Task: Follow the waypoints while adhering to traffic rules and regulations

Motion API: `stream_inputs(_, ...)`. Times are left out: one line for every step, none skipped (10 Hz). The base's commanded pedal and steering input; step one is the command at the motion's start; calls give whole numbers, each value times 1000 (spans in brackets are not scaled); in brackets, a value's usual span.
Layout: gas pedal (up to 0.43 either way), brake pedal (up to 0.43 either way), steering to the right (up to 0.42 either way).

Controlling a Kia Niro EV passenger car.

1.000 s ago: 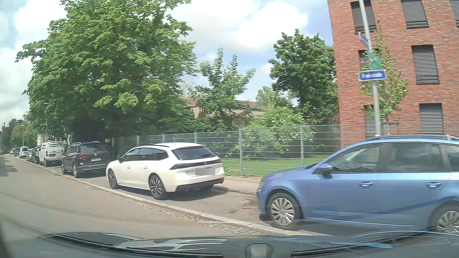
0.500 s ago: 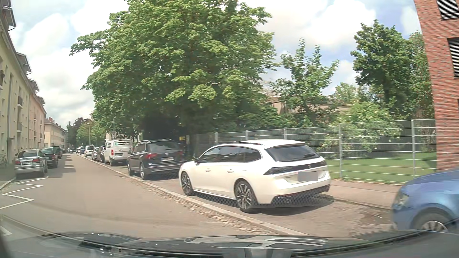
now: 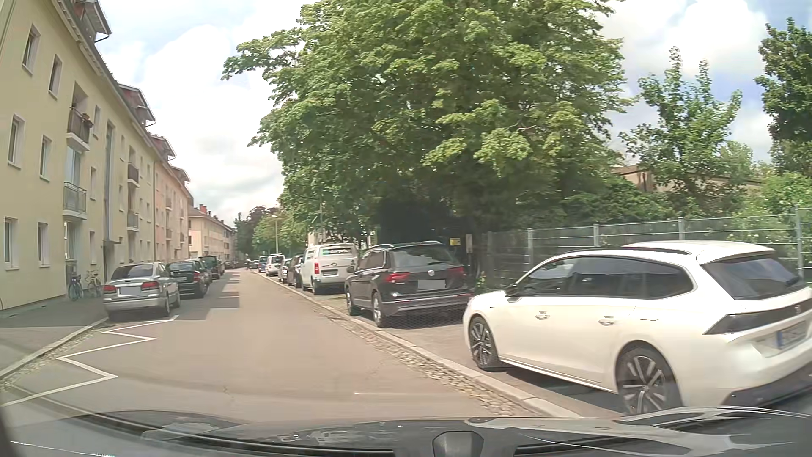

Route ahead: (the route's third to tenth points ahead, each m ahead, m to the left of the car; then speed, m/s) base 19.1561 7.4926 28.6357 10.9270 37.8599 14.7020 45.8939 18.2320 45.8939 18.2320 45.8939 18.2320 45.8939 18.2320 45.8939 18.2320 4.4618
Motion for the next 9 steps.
stream_inputs(150,0,-365)
stream_inputs(150,0,-319)
stream_inputs(150,0,-263)
stream_inputs(150,0,-222)
stream_inputs(150,0,-178)
stream_inputs(150,0,-145)
stream_inputs(150,0,-134)
stream_inputs(150,0,-129)
stream_inputs(150,0,-127)
